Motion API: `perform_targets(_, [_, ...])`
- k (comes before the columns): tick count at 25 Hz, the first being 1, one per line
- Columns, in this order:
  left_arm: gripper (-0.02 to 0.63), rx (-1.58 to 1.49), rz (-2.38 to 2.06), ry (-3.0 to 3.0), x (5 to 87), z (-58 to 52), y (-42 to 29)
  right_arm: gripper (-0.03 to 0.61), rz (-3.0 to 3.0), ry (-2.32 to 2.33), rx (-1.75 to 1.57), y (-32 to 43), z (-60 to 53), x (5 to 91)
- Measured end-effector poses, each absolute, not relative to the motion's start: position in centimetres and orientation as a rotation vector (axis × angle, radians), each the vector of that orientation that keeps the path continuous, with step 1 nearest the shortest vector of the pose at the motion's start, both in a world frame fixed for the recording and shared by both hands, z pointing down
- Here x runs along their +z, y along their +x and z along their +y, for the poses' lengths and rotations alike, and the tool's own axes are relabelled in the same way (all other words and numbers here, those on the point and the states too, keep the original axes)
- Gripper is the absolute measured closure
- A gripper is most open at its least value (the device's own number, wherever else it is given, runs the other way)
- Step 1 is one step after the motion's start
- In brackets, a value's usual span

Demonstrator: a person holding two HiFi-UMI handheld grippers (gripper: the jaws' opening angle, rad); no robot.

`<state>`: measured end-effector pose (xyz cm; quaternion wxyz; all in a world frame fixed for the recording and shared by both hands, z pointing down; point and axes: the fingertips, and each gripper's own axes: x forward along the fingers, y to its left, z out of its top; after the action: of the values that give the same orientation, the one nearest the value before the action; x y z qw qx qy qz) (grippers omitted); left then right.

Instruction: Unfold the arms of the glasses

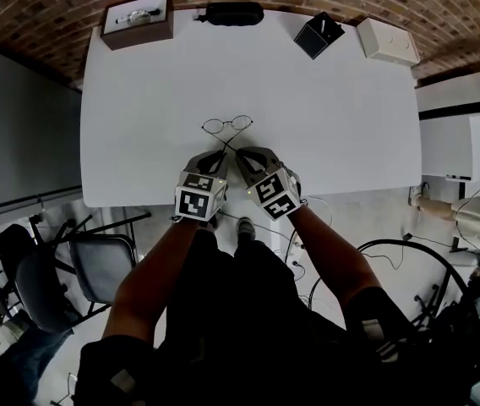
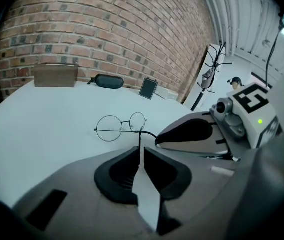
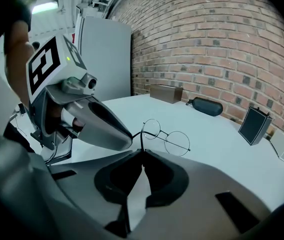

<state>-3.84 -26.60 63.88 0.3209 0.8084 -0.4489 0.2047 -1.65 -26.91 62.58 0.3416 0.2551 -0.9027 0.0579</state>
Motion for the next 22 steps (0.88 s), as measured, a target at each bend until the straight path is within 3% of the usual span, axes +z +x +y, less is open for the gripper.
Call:
perform_targets(4, [0.571,0.537,-1.143,2.118,64.8,-25.7,-3.4,0.557,-2.334,0.635,0.156,-1.7,-26.1,63.7])
perform_targets(6, [0.496,0.517,-1.119,2.123,64.8,-25.3,-3.1,0.557,-2.323,0.631,0.161,-1.7,-25.9,64.2])
perform_targets(8, [0.464,0.49,-1.122,2.15,64.4,-25.3,-3.1,0.557,-2.318,0.63,0.165,-1.7,-25.7,64.5])
perform_targets(20, [0.449,0.415,-1.202,2.102,63.2,-26.2,-5.5,0.552,-2.306,0.635,0.212,-1.0,-25.4,65.1])
perform_targets(22, [0.449,0.408,-1.231,2.079,63.0,-26.9,-6.0,0.527,-2.328,0.668,0.283,-0.8,-25.5,64.5])
